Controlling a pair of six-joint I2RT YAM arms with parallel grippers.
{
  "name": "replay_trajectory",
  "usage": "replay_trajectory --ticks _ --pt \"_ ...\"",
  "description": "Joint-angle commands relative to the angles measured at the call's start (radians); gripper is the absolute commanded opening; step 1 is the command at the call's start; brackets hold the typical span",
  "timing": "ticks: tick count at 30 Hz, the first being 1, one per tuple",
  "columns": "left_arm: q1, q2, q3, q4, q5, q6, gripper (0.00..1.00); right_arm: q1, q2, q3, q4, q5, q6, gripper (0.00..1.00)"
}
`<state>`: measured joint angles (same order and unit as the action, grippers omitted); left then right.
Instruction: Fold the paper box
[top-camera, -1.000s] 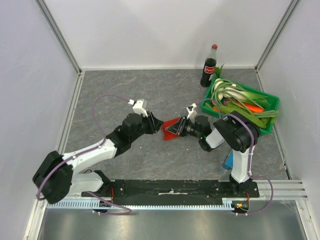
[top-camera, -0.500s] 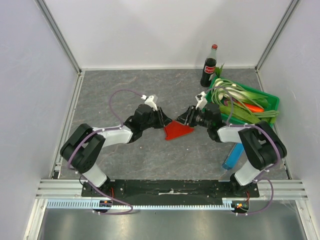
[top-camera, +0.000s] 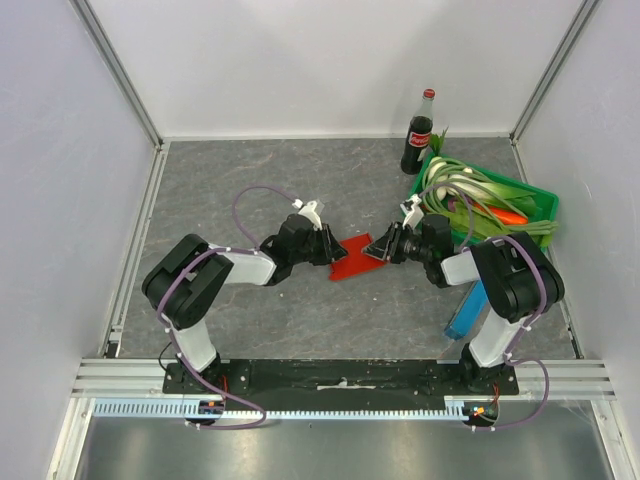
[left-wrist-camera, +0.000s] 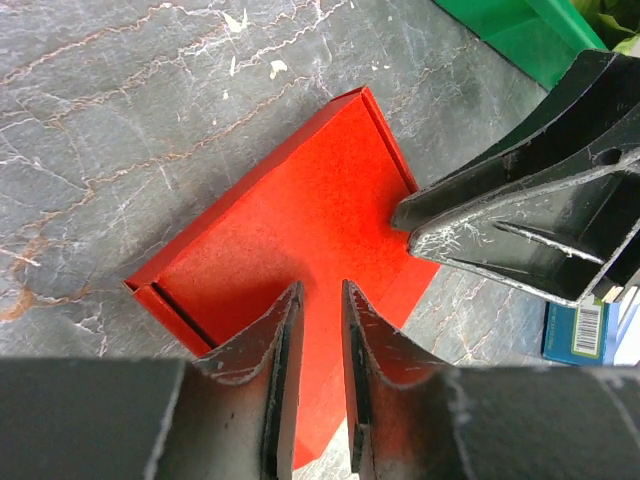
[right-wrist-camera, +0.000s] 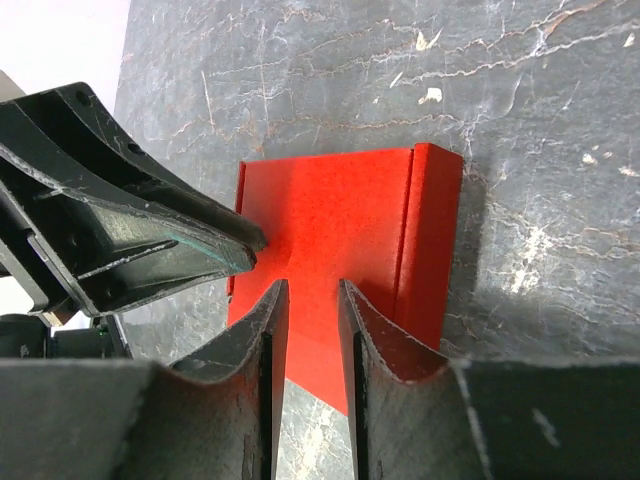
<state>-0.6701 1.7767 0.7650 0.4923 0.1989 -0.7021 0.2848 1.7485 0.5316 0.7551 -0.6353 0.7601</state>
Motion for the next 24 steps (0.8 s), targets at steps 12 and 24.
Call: replay_trajectory --ticks 12,24 --pt "0.001 -0.358 -0.024 -0.187 -0.14 0.083 0.34 0.151 -0.388 0.232 -0.85 0.487 -0.459 0.74" --pt "0.024 -1.092 -0.274 -0.765 -0.466 -0.223 0.64 0.861 -0.525 0.074 -0.732 1.335 -1.077 0.98"
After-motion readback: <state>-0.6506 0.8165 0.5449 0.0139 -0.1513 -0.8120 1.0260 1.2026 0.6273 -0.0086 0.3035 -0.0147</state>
